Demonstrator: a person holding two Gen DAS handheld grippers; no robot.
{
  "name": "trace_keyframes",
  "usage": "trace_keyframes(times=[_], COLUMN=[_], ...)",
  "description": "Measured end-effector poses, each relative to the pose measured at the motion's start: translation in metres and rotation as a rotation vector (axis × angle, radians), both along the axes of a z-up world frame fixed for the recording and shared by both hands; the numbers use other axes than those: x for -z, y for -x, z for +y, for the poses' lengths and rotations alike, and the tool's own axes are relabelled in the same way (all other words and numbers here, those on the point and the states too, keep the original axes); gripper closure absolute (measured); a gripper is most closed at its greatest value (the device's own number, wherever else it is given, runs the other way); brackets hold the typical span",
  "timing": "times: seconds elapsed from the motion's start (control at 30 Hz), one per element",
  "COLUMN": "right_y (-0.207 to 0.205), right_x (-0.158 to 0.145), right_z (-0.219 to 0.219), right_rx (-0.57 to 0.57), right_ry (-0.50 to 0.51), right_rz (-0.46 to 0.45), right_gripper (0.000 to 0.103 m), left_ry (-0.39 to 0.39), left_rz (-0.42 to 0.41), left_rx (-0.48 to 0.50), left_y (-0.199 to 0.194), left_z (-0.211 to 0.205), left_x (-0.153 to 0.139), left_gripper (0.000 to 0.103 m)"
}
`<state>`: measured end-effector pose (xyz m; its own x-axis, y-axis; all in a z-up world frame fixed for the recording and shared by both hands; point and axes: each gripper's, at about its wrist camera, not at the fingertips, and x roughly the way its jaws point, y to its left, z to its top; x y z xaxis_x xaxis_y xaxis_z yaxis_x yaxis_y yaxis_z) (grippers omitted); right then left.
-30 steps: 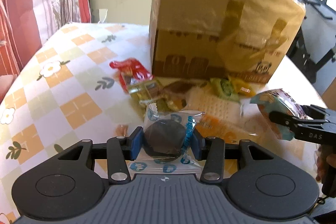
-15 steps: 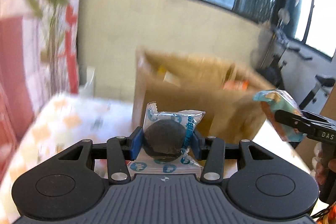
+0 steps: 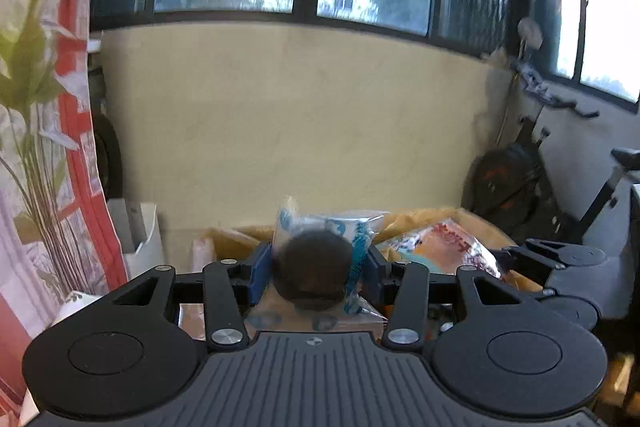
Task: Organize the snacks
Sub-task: 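Carry the bread and dark round packet over the box and open both tools, then close the left tool on the small brown candy while the right tool returns to the snacks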
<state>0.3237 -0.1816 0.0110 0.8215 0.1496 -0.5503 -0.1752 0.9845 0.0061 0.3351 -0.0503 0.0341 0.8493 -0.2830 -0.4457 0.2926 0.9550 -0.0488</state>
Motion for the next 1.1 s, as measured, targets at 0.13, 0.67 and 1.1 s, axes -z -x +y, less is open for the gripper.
trace_keyframes(times=[0.13, 0.67, 1.1], right_y=[0.004, 0.122, 0.164], right_x=[0.004, -0.002, 0.070], right_z=[-0.004, -0.024, -0.027], right_rx=[0.033, -0.036, 0.026], right_ry=[-0.027, -0.159, -0.180], right_rz=[0.000, -0.133, 0.071], right_gripper=[0.021, 0.015, 0.016], left_ry=[-0.014, 0.074, 0.075], left_rz=[0.003, 0.011, 0.199], left_rx=[-0.056, -0.037, -0.061], left_y=[-0.004, 0.086, 0.094], left_z=[0.005, 0.104, 0.132], left_x=[0.007, 0.023, 0.103], left_gripper=[0.029, 0.026, 0.037])
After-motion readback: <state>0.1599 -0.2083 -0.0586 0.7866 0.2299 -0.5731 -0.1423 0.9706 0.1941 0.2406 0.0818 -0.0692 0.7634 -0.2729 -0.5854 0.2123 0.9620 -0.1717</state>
